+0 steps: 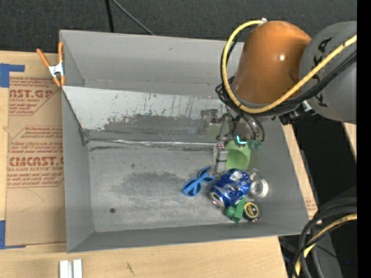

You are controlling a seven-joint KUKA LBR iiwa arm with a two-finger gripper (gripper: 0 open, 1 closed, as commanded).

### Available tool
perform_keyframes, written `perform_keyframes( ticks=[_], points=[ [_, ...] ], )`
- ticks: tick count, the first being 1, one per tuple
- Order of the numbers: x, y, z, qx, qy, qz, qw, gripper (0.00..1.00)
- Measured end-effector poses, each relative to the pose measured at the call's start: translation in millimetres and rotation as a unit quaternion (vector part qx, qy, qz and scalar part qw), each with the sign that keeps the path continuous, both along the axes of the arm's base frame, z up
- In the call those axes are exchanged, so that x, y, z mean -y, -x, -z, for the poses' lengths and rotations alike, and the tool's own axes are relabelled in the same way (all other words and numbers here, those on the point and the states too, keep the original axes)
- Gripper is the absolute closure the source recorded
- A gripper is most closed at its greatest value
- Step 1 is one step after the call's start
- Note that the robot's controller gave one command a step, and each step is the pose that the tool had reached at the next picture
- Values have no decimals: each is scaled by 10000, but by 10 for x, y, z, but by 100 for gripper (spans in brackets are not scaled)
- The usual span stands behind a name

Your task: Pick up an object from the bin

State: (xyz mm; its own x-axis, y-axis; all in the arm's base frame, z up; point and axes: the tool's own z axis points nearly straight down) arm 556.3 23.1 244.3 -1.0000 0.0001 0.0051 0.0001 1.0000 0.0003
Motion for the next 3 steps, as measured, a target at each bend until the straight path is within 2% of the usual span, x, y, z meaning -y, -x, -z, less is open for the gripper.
perform_keyframes(
  ticks=[1,2,3],
  points=[
    [545,-84,1509,5,-8,-1009,9949,0],
    [539,-97,1476,33,-6,-1013,9949,100],
    [533,-102,1472,41,-11,-1011,9949,0]
  ],
)
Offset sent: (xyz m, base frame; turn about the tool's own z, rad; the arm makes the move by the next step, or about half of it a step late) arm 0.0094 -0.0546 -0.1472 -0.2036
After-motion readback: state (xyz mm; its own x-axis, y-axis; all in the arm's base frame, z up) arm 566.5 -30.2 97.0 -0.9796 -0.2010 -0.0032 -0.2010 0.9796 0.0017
